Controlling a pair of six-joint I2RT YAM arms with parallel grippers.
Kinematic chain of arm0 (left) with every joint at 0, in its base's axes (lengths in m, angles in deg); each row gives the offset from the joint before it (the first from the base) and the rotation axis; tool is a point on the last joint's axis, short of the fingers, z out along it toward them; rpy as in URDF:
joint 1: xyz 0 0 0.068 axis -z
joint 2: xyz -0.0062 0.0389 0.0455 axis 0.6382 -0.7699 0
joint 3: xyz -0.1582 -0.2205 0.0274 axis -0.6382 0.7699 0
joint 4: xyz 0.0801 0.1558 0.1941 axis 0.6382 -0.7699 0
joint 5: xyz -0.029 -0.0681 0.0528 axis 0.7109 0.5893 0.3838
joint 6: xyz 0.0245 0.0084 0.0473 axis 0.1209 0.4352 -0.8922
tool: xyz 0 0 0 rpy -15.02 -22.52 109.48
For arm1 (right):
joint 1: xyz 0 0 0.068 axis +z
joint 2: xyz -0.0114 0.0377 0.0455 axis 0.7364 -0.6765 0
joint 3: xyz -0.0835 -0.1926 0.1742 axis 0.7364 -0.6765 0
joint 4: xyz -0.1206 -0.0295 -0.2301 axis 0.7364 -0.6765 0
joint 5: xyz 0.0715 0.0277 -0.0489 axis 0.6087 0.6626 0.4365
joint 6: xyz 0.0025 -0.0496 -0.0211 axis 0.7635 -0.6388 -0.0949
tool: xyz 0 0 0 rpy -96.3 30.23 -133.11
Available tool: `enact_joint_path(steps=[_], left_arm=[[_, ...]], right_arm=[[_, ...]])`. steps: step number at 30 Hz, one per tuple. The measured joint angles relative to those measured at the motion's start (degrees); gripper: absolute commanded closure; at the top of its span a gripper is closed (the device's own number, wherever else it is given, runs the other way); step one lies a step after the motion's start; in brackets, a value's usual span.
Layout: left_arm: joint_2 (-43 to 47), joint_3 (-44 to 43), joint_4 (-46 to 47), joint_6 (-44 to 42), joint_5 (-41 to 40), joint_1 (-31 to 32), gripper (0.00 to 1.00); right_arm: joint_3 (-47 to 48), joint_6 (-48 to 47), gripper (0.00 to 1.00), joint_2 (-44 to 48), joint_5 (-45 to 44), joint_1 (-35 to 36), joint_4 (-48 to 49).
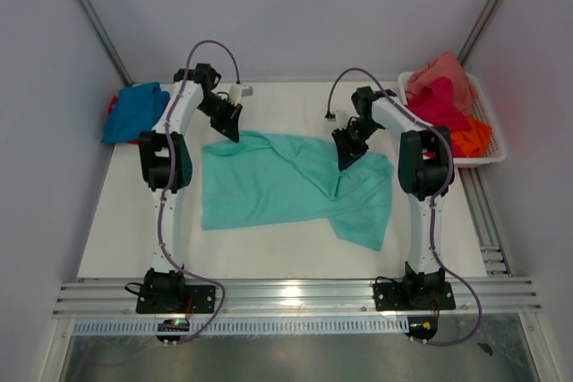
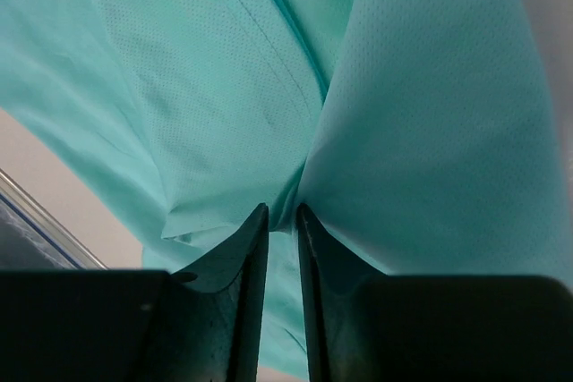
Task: Fold and stack the t-shirts
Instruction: Fold the tshirt
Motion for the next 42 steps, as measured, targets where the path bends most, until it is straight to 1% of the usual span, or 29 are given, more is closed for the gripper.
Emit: enact_joint_path(steps=[4,6,7,8,9,10,11,14,25,27,30,34,36,37,39,40,41,42], left_arm=[[0.00,0.00,-0.04,0.00,0.00,0.00,1.00],[0.00,0.00,-0.04,0.00,0.02,0.00,1.00],[0.00,0.00,-0.07,0.00,0.02,0.00,1.00],[-0.02,0.00,-0.04,0.00,0.02,0.00,1.00],[-0.04,0.00,-0.07,0.00,0.02,0.00,1.00],[-0.09,0.00,-0.09,0.02,0.13,0.00,1.00],[-0.17,0.00,-0.11,0.02,0.22,0.00,1.00],[-0.46,0.00,-0.26,0.02,0.42,0.00,1.00],[-0.79,0.00,-0.44,0.02,0.52,0.00,1.00],[-0.83,0.00,-0.46,0.00,0.59,0.00,1.00],[-0.96,0.00,-0.46,0.02,0.61,0.00,1.00],[-1.33,0.00,-0.46,0.09,0.61,0.00,1.00],[-1.51,0.00,-0.48,0.15,0.63,0.00,1.00],[-1.57,0.02,-0.46,0.15,0.63,0.00,1.00],[-1.60,0.02,-0.48,0.15,0.61,0.00,1.00],[-1.60,0.02,-0.48,0.17,0.61,0.00,1.00],[-1.60,0.02,-0.48,0.15,0.63,0.00,1.00],[-1.60,0.02,-0.48,0.15,0.63,0.00,1.00]], right_arm=[[0.02,0.00,0.82,-0.42,0.07,0.00,0.02],[0.02,0.00,0.81,-0.57,0.04,-0.04,0.00],[0.02,0.00,0.80,-0.61,0.04,-0.04,0.02],[0.02,0.00,0.73,-0.61,0.02,-0.04,0.02],[0.02,0.09,0.69,-0.61,0.00,-0.04,0.00],[0.02,0.04,0.62,-0.61,-0.02,-0.04,0.00],[0.02,0.13,0.48,-0.61,-0.04,-0.04,0.00],[0.02,0.04,0.44,-0.61,-0.35,-0.04,0.02],[0.07,0.24,0.44,-0.61,-0.46,-0.07,0.20],[0.17,0.26,0.46,-0.61,-0.46,-0.07,0.24],[0.37,0.28,0.51,-0.61,-0.46,-0.07,0.22],[1.18,0.28,0.61,-0.61,-0.46,-0.04,0.20],[1.64,0.15,0.76,-0.61,-0.46,-0.07,0.26],[1.86,0.20,0.85,-0.61,-0.46,-0.07,0.24],[1.97,0.55,0.88,-0.61,-0.44,-0.07,0.28],[1.97,0.57,0.91,-0.61,-0.44,-0.07,0.31],[1.97,0.57,0.96,-0.61,-0.46,-0.07,0.31],[1.97,0.57,0.97,-0.61,-0.48,-0.07,0.31]])
